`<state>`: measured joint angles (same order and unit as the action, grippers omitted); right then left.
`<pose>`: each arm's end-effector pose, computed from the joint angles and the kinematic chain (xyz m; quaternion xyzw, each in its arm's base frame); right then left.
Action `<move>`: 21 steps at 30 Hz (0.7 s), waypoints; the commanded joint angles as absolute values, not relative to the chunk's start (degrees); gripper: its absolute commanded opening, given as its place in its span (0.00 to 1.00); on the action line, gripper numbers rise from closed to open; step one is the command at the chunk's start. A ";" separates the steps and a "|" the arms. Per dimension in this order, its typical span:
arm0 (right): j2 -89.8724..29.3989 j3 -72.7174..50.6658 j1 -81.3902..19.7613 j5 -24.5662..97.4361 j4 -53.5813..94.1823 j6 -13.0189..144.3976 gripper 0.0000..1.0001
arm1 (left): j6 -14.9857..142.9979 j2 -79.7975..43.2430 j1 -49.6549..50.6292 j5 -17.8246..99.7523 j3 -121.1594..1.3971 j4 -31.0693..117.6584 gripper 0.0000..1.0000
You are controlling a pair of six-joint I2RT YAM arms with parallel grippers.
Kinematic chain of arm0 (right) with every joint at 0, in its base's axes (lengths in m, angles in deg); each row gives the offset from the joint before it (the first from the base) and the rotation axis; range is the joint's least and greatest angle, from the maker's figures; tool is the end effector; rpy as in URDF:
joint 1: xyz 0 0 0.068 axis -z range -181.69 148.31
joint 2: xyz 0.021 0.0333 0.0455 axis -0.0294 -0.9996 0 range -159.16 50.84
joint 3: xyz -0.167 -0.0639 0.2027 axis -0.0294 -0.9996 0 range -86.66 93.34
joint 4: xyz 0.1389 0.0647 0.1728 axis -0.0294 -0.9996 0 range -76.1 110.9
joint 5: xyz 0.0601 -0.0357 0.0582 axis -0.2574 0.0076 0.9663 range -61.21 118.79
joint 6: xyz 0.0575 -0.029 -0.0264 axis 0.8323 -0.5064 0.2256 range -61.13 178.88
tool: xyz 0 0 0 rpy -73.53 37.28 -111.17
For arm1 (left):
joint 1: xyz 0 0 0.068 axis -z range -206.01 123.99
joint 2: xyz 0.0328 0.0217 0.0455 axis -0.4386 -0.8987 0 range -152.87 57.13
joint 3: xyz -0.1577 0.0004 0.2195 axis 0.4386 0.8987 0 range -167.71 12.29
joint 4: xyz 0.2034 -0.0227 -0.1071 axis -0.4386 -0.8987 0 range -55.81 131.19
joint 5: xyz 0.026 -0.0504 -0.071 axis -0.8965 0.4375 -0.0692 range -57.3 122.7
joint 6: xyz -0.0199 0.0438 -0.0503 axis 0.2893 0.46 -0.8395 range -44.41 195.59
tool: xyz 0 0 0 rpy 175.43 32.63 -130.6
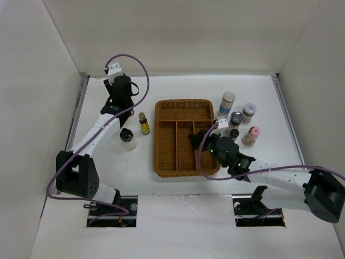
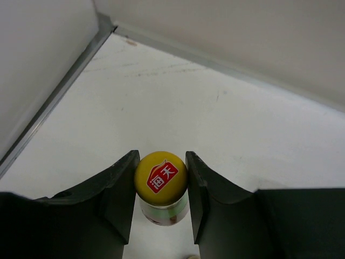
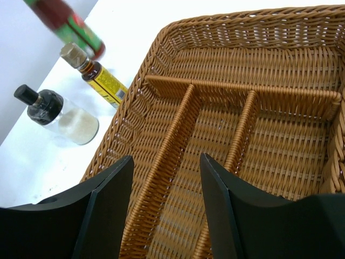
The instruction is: Organize the condiment bottles
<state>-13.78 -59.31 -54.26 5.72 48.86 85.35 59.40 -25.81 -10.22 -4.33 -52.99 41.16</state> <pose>0.1621 0.1751 0.2485 -0.0425 0.7568 0.2861 0.5862 0.3188 -0.0547 0.3294 -0.1900 0.7650 0.0924 0.6084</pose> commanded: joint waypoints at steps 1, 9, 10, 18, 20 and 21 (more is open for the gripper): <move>-12.97 -59.50 -53.76 5.77 53.15 85.24 0.58 | 61.70 -21.44 -7.96 -4.21 -61.53 51.91 0.18; -11.21 -60.29 -52.71 4.80 52.89 85.68 0.60 | 62.93 -27.76 -0.58 1.23 -72.25 49.72 0.18; -10.95 -60.38 -52.79 4.63 53.24 85.51 0.60 | 62.76 -28.90 0.21 1.85 -73.31 49.02 0.18; -9.45 -61.52 -50.87 4.54 53.33 86.38 0.60 | 62.93 -34.44 5.93 3.78 -73.84 50.50 0.18; -9.45 -61.35 -50.60 4.89 52.71 86.74 0.59 | 62.84 -35.85 6.28 4.31 -73.84 50.94 0.18; -9.45 -61.26 -50.68 4.80 52.71 86.56 0.59 | 62.75 -36.56 6.37 4.31 -73.76 51.21 0.18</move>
<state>-10.45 -61.34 -51.12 5.24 49.67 85.88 62.53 -37.54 6.48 3.58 -71.30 43.32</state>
